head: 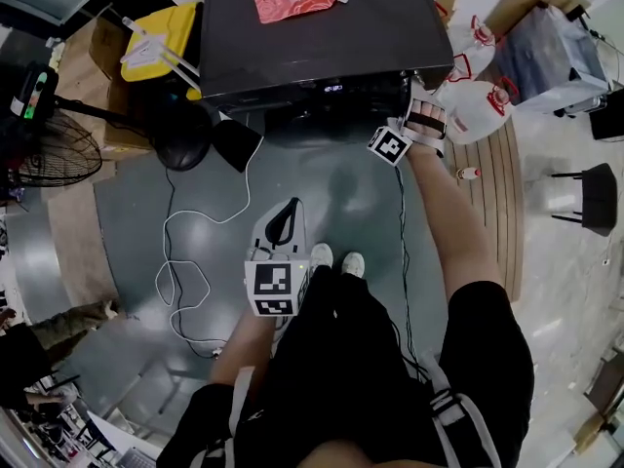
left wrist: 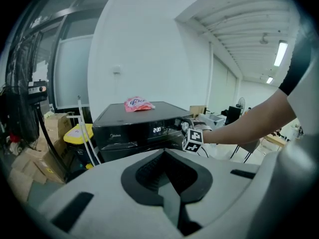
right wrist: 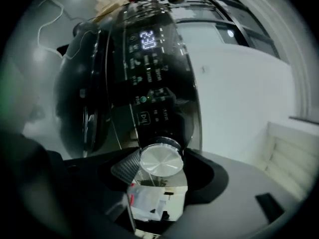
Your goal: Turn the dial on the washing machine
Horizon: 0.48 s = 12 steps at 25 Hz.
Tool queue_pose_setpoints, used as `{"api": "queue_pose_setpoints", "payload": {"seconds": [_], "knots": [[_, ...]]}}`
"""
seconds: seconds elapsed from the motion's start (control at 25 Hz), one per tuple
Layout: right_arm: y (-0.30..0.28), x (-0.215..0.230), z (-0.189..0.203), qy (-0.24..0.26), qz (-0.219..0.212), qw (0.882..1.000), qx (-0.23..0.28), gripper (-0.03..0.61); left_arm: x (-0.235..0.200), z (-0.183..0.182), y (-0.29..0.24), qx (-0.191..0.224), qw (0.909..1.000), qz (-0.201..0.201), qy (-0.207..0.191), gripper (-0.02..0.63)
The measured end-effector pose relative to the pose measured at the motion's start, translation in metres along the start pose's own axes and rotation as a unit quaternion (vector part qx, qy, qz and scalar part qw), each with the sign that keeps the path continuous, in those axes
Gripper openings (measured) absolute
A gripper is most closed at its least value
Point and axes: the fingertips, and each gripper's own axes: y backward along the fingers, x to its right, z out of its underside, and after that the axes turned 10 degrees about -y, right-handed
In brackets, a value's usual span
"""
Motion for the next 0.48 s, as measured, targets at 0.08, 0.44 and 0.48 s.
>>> {"api": "queue_pose_setpoints", "payload": {"seconds": [0.08, 0.44, 0.48], "knots": [[0.000, -0.003, 0.001, 0.047, 0.009, 0.999, 0.005, 0.253, 0.000, 0.003, 0.002, -0.001, 1.0000, 0.000, 0.001, -0.005], [0.036, 0.005, -0.017, -0.098, -0.020, 0.994, 0.053, 0.253, 0.001, 0.002, 0.011, 0.008, 0.9999, -0.001, 0.006, -0.005], [0.045, 0.009, -0.022, -0.125, -0.028, 0.990, 0.061, 0.253, 0.002, -0.001, 0.012, 0.012, 0.9999, 0.000, 0.007, -0.005]]}}
